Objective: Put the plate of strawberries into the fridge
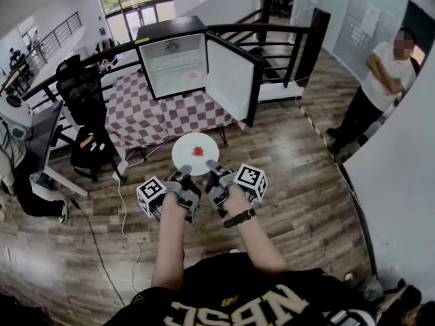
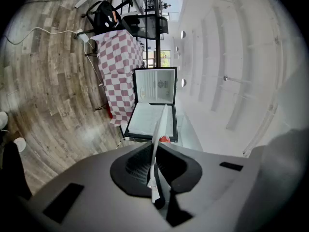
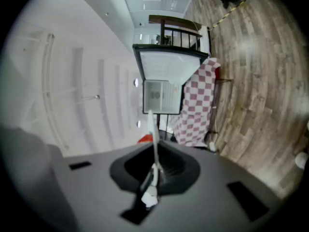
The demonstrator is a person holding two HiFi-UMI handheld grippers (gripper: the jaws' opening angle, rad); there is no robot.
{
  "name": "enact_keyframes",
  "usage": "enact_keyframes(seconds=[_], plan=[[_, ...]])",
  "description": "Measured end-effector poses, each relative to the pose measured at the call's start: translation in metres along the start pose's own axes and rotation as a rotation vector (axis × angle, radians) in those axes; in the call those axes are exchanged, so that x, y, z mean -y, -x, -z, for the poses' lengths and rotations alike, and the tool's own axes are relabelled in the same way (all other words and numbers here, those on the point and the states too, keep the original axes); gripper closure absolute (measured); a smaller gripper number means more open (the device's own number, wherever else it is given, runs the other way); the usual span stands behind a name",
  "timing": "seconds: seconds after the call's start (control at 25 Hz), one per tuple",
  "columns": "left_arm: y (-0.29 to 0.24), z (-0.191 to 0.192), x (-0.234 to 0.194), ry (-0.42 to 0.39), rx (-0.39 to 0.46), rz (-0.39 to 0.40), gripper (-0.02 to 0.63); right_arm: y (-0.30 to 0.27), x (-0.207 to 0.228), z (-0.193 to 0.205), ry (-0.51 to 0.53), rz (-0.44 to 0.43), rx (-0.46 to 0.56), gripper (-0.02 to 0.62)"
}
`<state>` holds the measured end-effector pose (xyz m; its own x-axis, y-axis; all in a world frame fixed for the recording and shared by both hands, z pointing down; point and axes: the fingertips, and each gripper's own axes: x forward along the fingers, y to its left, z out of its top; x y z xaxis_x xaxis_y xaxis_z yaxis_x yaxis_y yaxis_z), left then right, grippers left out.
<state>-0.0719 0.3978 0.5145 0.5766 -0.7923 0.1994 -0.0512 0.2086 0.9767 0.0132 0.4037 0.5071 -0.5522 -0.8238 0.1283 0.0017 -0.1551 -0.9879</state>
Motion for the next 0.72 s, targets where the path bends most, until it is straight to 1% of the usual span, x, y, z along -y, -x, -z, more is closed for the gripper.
enact_keyframes(seconds=[0.12, 0.2, 0.44, 0.6, 0.72], plan=[[-0.035, 0.009, 0.018, -0.019, -0.043, 0.061, 0.575, -0.010, -0.010, -0.039, 0.085, -0.063, 0.042, 0.560], [-0.046, 0.011, 0.021, -0.015, -0.049, 0.070, 0.575, -0.013, -0.011, -0.050, 0.094, -0.074, 0.048, 0.560], [-0.075, -0.009, 0.024, 0.045, 0.014, 0.038, 0.575, -0.044, -0.016, -0.073, 0.039, -0.047, -0.002, 0.560], [-0.090, -0.019, 0.017, 0.078, 0.046, 0.029, 0.575, -0.061, -0.014, -0.084, 0.064, -0.057, -0.034, 0.560], [-0.097, -0.015, 0.021, 0.121, 0.071, 0.026, 0.575, -0.068, -0.015, -0.092, 0.078, -0.075, -0.065, 0.558]])
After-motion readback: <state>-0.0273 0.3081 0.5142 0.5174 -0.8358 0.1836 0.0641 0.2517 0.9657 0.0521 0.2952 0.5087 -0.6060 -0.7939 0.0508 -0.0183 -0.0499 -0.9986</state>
